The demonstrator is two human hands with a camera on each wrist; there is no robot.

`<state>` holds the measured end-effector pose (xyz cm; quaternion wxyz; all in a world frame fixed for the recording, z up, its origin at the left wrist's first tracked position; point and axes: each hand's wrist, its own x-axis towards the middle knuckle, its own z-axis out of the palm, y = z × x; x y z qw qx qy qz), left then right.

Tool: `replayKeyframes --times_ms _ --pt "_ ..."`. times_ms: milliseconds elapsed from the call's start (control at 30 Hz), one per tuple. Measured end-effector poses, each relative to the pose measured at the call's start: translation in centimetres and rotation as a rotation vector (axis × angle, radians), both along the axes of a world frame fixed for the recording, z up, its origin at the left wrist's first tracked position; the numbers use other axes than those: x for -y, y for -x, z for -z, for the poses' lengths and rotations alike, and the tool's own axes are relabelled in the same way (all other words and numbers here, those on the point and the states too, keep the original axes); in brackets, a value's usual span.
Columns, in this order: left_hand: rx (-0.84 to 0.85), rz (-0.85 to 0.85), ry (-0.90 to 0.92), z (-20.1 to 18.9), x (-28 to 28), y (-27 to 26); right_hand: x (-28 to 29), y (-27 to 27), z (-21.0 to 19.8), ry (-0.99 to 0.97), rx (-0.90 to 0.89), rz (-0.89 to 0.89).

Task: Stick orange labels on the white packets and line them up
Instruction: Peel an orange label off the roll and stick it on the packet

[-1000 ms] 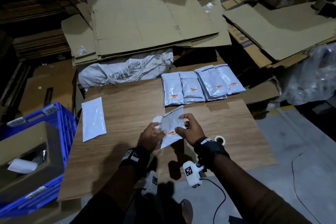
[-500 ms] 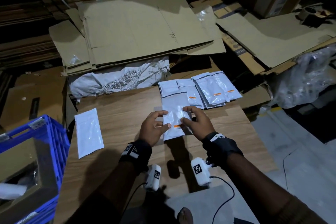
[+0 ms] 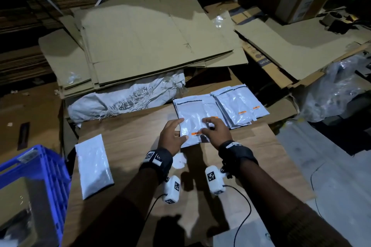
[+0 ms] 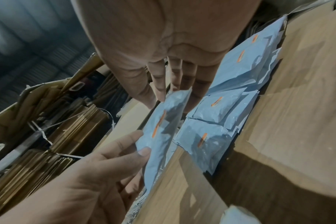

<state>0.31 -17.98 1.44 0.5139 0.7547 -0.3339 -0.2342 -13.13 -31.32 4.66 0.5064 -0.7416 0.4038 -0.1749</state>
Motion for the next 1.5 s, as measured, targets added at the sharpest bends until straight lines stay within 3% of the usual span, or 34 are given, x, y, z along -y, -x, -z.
replayKeyframes --times_ms 133,433,767,1133,1500 --pt "-0.010 -0.008 -0.039 1.4 2.6 -1.8 2.0 -1.8 4.0 -0.027 -0.014 -0.003" --pt "-0.014 -0.034 -0.114 3.9 8.0 -5.1 6.3 -4.7 5.2 0.059 -0.110 -0.015" --pt "-0.019 0.037 -0.238 8.9 7.3 -6.9 7.5 -6.4 10.2 0.047 -0.251 -0.079" --pt "0.119 0.056 -0.329 10.2 7.7 -7.0 6.8 -7.3 11.1 0.027 -0.219 -0.049" --pt "0.095 0.071 -0.320 10.0 7.4 -5.9 6.1 -6.7 10.7 0.047 -0.300 -0.003"
